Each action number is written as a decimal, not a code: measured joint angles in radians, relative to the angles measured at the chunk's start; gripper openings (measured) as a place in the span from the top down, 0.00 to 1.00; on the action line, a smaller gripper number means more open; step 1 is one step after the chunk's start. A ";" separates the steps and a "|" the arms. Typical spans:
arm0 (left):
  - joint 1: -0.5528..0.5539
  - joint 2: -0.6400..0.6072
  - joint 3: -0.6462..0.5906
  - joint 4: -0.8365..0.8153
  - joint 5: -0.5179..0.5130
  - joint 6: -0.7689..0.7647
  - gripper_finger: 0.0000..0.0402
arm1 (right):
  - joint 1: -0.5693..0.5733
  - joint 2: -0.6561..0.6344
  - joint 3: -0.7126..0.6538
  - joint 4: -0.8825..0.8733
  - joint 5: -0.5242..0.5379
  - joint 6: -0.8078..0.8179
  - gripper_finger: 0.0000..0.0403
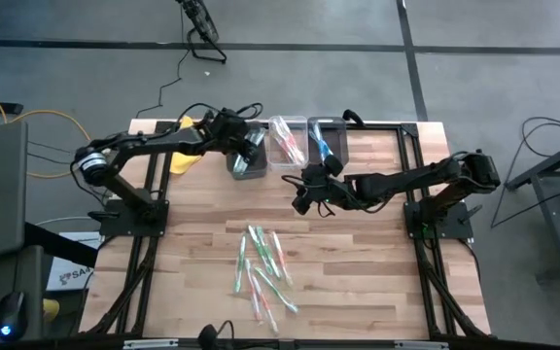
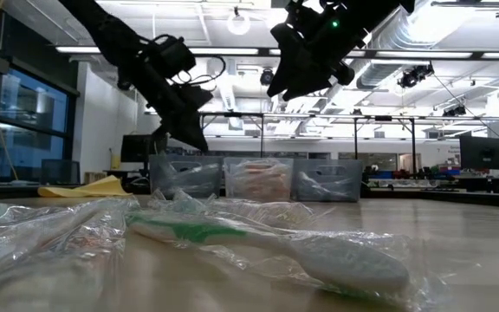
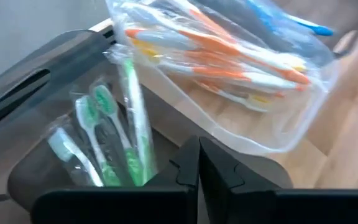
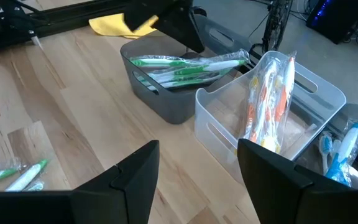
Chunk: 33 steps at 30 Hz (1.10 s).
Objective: Pick & Place Toothbrushes
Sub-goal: Adjust the green toothbrush in the left black bin
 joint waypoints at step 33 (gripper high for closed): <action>0.018 0.242 0.248 -0.286 -0.243 0.023 1.00 | 0.001 0.000 0.000 -0.021 0.002 0.000 0.48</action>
